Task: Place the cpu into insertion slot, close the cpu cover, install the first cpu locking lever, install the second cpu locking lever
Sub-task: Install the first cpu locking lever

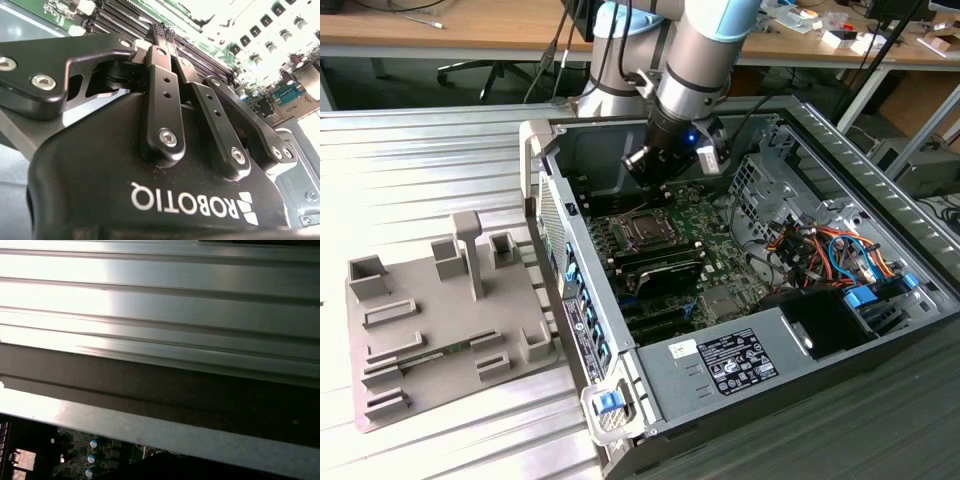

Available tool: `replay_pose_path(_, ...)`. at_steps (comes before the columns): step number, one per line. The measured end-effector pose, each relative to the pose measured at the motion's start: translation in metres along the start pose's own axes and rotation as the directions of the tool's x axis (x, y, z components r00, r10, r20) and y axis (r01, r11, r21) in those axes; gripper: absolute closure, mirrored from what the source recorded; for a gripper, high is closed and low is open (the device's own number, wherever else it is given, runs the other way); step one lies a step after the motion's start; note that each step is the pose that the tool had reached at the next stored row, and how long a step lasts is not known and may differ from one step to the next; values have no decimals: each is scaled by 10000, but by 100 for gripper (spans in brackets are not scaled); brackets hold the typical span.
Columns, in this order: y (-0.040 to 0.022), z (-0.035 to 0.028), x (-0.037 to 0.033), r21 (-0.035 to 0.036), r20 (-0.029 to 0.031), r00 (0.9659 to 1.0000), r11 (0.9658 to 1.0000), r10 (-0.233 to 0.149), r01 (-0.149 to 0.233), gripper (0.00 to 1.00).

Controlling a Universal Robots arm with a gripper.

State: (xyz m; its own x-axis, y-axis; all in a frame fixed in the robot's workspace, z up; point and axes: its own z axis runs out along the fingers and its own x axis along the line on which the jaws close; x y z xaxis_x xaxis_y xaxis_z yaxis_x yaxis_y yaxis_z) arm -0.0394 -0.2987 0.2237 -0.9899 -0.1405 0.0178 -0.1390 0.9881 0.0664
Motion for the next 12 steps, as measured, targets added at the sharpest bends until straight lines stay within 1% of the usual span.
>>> replay_pose_path(6,-28,28,-37,-3,2,10000,10000,-1,1,89)
replay_pose_path(12,-41,72,-40,-18,4,10000,10000,-1,1,89)
